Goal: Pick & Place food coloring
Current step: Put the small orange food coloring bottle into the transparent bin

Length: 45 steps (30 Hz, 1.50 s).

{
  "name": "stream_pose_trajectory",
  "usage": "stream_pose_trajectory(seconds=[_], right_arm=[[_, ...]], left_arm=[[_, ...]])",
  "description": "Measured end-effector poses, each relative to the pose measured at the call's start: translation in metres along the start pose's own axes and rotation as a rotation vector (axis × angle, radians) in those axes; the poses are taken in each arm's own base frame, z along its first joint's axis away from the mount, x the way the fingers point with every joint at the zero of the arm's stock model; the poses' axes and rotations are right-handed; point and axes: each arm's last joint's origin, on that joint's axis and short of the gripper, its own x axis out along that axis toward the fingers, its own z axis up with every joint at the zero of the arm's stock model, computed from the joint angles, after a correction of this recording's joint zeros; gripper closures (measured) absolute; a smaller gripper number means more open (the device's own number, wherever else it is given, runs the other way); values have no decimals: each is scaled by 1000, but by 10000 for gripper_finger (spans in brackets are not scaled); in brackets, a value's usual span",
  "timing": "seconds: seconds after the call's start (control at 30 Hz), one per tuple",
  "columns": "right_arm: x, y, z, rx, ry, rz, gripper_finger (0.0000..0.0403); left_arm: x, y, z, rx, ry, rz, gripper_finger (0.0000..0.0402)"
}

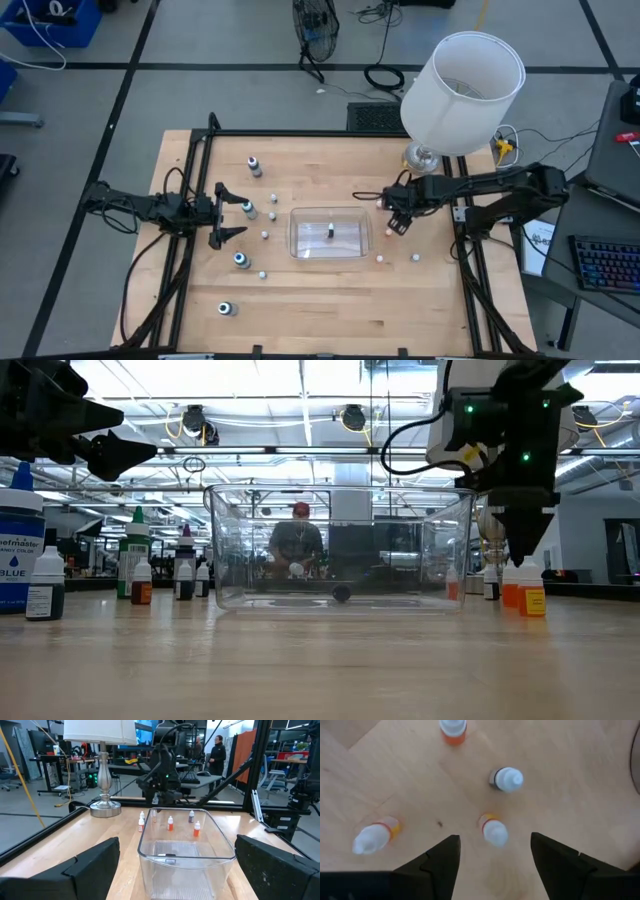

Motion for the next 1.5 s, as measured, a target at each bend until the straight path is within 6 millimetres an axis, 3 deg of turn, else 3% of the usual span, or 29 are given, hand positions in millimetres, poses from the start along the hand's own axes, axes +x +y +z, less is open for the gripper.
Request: stream_pose_trajectory(seconds=[0.47,0.77,0.9,1.13,1.17,1.33,1.5], right_arm=[[23,-7,-1,42,-12,63,179],[25,-8,-3,43,-8,60,192],[25,-8,-3,41,-7,60,228],[24,-7,-3,-20,-14,63,361],[23,-6,-3,-32,-18,64,363],[6,0,-5,-56,-38,80,362],[-39,17,-2,-82,-111,132,362]], left_arm=[[0,0,0,0,0,0,11],[0,0,0,0,0,0,11],[0,0,0,0,0,0,11],[0,0,0,0,0,0,11],[0,0,0,0,0,0,11],[0,0,0,0,0,1,11],[0,0,0,0,0,0,11]])
